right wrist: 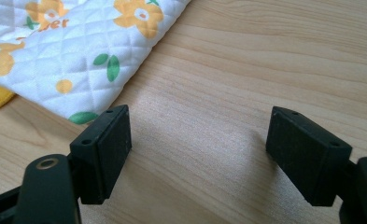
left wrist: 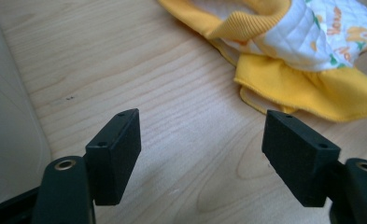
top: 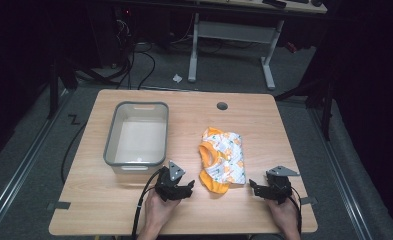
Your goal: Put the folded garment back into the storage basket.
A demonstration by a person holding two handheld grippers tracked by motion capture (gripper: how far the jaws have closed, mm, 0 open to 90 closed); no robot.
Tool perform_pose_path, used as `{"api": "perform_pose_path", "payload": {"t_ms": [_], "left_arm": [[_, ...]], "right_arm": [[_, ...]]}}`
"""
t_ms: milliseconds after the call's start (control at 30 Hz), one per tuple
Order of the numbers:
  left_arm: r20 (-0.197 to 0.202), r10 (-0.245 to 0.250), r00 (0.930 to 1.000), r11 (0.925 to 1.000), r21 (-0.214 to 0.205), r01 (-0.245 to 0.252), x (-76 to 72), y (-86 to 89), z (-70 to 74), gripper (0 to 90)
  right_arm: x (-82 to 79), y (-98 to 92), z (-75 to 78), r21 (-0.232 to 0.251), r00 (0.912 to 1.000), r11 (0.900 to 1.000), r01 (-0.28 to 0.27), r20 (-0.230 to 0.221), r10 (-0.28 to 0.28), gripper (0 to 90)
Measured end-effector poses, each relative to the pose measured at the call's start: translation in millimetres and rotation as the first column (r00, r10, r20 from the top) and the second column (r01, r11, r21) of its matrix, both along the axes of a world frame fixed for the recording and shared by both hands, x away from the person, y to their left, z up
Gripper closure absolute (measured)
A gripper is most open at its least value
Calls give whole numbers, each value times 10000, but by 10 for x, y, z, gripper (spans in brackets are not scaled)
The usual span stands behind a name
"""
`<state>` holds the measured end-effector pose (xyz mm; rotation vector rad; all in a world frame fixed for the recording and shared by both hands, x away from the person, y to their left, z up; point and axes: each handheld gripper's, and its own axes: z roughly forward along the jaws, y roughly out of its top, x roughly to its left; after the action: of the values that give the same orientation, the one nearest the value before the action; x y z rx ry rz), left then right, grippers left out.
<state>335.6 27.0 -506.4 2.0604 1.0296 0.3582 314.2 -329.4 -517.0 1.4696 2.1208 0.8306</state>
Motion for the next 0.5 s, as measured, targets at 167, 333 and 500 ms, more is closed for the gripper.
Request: {"api": "perform_pose_path", "payload": {"t_ms": [167,333,500], "left_arm": [[-7,36,10000,10000,-47,-36,29,-30,36,260],[-24,-61,10000,9997,-257,60,68,-53,106,253],[-376,-174,9991,9989,-435,158,138,-79,127,229]], "right_arm": [[0,-1,0,-8,10000,10000,-11,-2,11,226],[0,0,0,-7,10000,10000,-17,0,17,226],[1,0,0,2,10000,10000,-16,-3,16,226]]}}
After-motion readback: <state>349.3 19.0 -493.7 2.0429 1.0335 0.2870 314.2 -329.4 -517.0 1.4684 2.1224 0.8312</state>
